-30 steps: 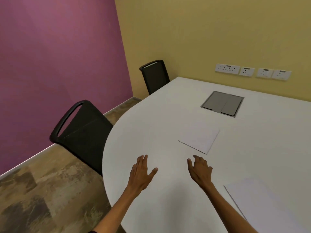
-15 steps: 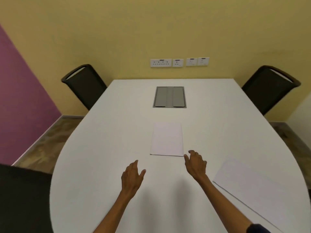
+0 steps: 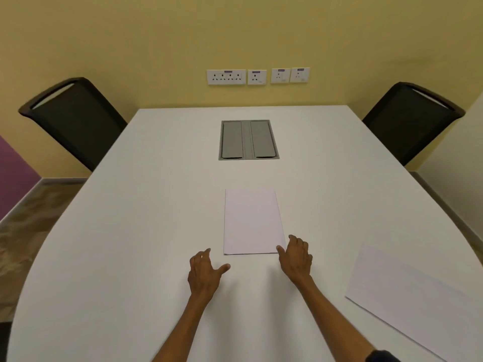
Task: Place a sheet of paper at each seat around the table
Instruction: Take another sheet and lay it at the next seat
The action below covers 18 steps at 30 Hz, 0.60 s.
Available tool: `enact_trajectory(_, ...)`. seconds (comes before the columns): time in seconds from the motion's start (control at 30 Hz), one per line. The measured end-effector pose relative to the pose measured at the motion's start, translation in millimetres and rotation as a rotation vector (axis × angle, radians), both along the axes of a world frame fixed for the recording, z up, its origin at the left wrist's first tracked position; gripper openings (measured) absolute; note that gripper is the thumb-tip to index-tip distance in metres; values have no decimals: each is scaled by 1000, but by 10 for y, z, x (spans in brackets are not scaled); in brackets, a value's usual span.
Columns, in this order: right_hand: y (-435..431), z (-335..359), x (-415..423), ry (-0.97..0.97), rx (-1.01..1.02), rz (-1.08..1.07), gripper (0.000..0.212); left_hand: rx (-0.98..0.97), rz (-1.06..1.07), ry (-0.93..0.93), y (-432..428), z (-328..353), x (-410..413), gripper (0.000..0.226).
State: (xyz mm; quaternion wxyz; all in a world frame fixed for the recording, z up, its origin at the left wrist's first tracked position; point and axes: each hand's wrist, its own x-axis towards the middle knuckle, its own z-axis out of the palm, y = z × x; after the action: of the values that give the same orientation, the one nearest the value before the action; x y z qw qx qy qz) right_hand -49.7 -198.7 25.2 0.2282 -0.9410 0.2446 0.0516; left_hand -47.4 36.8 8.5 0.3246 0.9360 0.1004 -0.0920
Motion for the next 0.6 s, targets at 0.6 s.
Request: enact_trajectory(0.6,76,-678,717,31,-107,-98,47,34,56,15,-574,-523,956,74)
